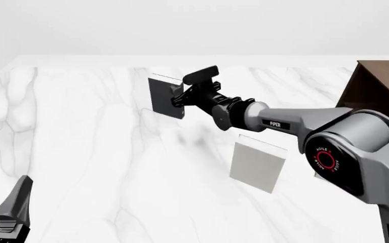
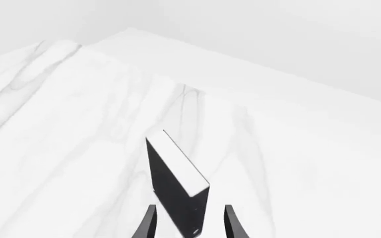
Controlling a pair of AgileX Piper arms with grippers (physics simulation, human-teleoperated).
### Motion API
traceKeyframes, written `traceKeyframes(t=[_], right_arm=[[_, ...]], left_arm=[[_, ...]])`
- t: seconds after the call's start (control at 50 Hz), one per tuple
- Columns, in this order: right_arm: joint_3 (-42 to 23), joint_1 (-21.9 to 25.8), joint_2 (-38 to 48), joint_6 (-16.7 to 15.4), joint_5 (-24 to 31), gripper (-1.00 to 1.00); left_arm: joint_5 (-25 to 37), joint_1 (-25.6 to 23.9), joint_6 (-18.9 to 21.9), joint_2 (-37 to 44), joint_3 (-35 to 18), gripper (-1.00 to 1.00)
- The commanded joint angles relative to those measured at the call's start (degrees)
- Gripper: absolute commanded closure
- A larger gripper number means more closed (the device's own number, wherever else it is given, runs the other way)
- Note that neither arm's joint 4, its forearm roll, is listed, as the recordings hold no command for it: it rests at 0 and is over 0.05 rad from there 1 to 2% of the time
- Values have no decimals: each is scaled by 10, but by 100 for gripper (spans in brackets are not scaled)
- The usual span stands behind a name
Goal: Pick up the book on the left and place it on top of the shelf.
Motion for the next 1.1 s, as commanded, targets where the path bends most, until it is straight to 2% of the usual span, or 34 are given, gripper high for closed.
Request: traceKeyframes(t=[0.02, 1.1], right_arm=[[-16, -1, 20, 3, 1, -100], [-130, -8, 116, 7, 39, -100]], left_arm=[[0, 0, 0, 0, 0, -100], [0, 0, 0, 0, 0, -100]])
